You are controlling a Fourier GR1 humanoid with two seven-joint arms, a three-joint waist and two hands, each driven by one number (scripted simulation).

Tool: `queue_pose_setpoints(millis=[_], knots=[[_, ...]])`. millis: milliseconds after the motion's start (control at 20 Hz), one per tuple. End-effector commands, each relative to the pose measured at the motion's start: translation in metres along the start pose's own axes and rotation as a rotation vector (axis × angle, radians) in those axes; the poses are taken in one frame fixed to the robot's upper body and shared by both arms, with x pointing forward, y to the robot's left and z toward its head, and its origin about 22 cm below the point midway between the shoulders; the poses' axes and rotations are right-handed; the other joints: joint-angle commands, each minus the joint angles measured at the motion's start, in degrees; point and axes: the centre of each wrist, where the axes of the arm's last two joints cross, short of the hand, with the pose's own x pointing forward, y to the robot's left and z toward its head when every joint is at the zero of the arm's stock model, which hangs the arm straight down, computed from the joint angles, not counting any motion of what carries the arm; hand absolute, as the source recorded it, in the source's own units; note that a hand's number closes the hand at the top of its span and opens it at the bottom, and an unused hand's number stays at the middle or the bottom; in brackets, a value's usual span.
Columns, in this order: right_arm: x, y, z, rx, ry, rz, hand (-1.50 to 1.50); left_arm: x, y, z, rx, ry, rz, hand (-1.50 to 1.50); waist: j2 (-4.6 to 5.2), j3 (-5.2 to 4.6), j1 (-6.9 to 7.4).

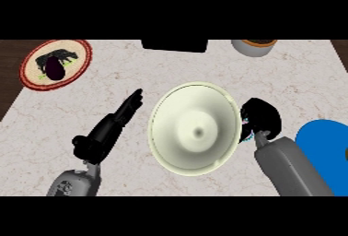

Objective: Pick the cupcake from the plate and place it in the bowl

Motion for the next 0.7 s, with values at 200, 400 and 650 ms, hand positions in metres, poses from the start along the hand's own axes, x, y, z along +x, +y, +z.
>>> queue_pose_setpoints(millis=[200, 400, 650], knots=[[0.144, 0.027, 0.107, -0.302, -0.124, 0.137, 1.50, -0.003, -0.004, -0.008, -0.022, 0.008, -0.011, 0.00, -0.45, -0.01, 0.82], [0.165, 0.010, 0.141, -0.475, -0.200, 0.002, 1.50, 0.005, -0.005, -0.013, -0.024, 0.002, 0.002, 0.00, -0.89, 0.13, 0.33], [0.181, -0.022, 0.157, -0.608, -0.228, -0.205, 1.50, 0.002, 0.006, -0.003, 0.003, -0.004, -0.001, 0.00, -0.65, 0.20, -0.08]])
